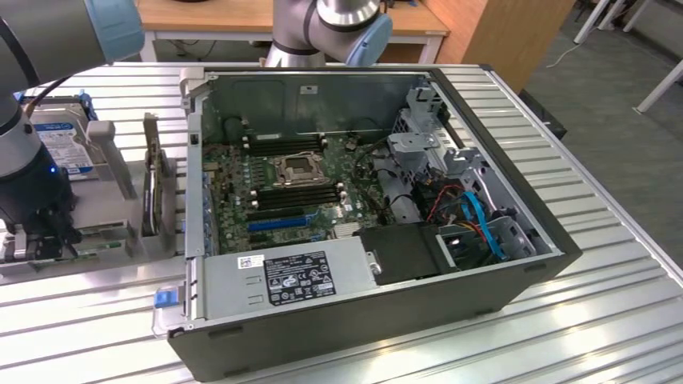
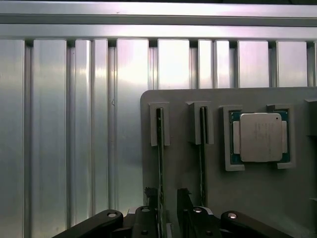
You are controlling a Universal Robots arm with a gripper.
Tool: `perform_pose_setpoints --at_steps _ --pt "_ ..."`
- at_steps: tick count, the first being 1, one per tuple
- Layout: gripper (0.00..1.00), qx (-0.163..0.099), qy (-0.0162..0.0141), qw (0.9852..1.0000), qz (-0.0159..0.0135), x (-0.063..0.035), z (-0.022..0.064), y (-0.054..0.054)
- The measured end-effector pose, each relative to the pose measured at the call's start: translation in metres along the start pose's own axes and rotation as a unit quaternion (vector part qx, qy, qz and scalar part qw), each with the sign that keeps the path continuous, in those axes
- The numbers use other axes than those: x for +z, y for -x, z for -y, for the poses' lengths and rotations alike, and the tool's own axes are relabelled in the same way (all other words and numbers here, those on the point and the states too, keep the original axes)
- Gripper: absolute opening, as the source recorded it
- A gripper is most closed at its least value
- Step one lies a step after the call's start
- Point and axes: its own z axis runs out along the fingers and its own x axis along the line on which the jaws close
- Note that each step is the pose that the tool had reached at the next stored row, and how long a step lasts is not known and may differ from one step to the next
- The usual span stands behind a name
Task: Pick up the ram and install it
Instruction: 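Pick up the ram and move it above insertion slot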
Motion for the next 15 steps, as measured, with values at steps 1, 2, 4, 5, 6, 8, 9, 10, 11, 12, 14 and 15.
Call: perform_pose_setpoints --at_steps 1,2,4,5,6,8,9,10,11,12,14,15 --pt "0.29 0.000 0.0000 1.0000 0.0000 0.0001 0.0000 0.000" --pt "0.29 0.000 -0.0001 1.0000 0.0001 0.0001 0.0000 0.000" --pt "0.29 0.000 -0.0002 1.0000 0.0002 0.0003 0.0013 0.000" --pt "0.29 0.000 -0.0001 1.0000 0.0001 0.0001 0.0023 0.000" --pt "0.29 0.000 0.0000 1.0000 0.0001 0.0000 0.0036 0.000" --pt "0.29 0.000 0.0003 1.0000 0.0001 0.0000 0.0065 0.000" --pt "0.29 0.000 0.0005 1.0000 0.0001 -0.0001 0.0080 0.000" --pt "0.29 0.000 0.0005 1.0000 0.0001 -0.0001 0.0094 0.000" --pt "0.29 0.000 0.0006 1.0000 0.0001 -0.0002 0.0107 0.000" --pt "0.29 0.000 0.0007 1.0000 0.0001 -0.0002 0.0118 0.000" --pt "0.29 0.000 0.0008 1.0000 0.0001 -0.0003 0.0138 0.000" --pt "0.29 0.000 0.0008 1.0000 0.0001 -0.0003 0.0146 0.000"
